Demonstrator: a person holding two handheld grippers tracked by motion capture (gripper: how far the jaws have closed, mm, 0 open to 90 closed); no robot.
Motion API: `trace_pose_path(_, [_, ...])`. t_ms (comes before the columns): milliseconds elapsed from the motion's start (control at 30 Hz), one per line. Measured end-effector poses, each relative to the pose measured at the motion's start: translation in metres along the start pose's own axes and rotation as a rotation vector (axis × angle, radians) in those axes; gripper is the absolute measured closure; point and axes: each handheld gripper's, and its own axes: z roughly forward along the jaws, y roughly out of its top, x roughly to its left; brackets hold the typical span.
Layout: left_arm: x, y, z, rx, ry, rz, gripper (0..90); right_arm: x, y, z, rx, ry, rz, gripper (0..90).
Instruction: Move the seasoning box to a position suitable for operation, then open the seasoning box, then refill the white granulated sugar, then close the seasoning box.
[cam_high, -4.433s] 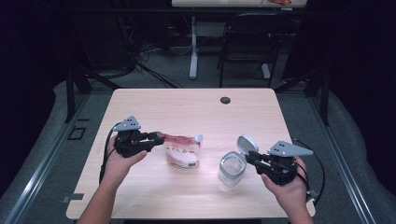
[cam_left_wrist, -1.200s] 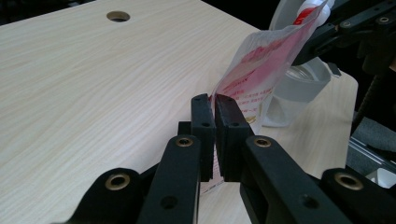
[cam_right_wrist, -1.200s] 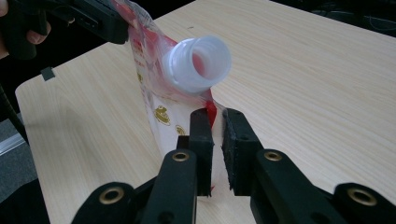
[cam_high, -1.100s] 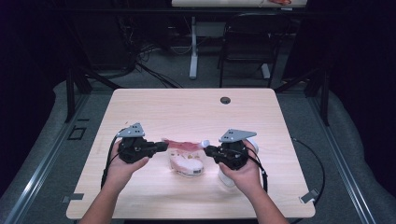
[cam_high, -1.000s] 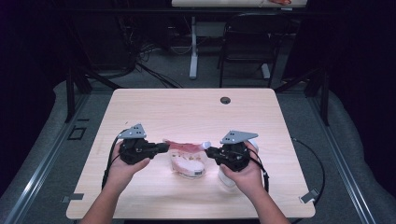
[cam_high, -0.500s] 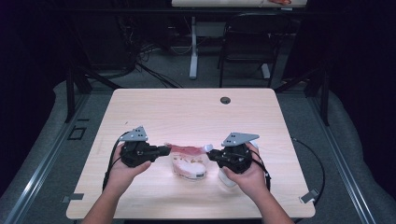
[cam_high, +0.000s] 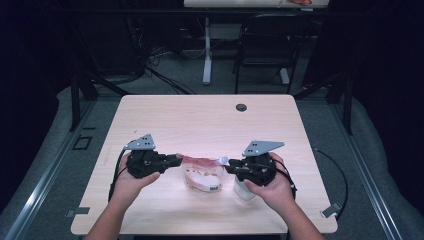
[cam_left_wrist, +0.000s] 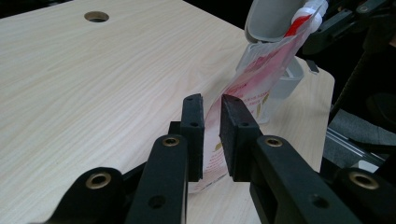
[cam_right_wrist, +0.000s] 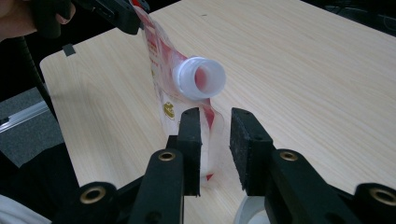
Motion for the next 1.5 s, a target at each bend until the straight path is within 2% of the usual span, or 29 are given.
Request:
trace_pose_path(333, [0.003,0.000,-0.004,0.012,0.005,-0.012,76.1,-0.004,0.002,-0.011,0.011,-0.003,0.029,64.9])
trace_pose_path(500, [0.003,0.000,-0.006,0.023,0.019,-0.008,72.8,-0.004,0.007,-0.014,0.033,-0.010,0.002,60.5])
trace_pose_path(633, [0.004,0.000,-0.008,0.025,0.021,-0.008,72.1,-0.006,0.010,-0.015,0.051,-0.011,0.001,59.8])
trace_pose_path(833, [0.005,0.000,-0.011,0.030,0.023,-0.014,71.9,-0.006,0.018,-0.020,0.061,-0.001,-0.027,64.5])
trace_pose_path(1033, [0.007,0.001,-0.012,0.033,0.024,-0.013,71.0,-0.005,0.032,-0.025,0.071,-0.014,-0.063,70.0])
trace_pose_path(1167, [0.008,0.000,-0.013,0.038,0.022,-0.011,71.9,-0.006,0.037,-0.023,0.088,-0.012,-0.076,75.2])
trace_pose_path(1200, [0.008,-0.001,-0.015,0.043,0.038,-0.009,72.7,-0.006,0.038,-0.021,0.093,-0.010,-0.078,76.2])
trace_pose_path(1233, [0.009,-0.001,-0.015,0.039,0.035,-0.011,72.8,-0.006,0.040,-0.020,0.106,-0.009,-0.086,77.0])
trace_pose_path(1500, [0.012,-0.001,-0.021,0.022,0.038,-0.021,72.6,-0.003,0.054,-0.017,0.124,-0.006,-0.110,78.6])
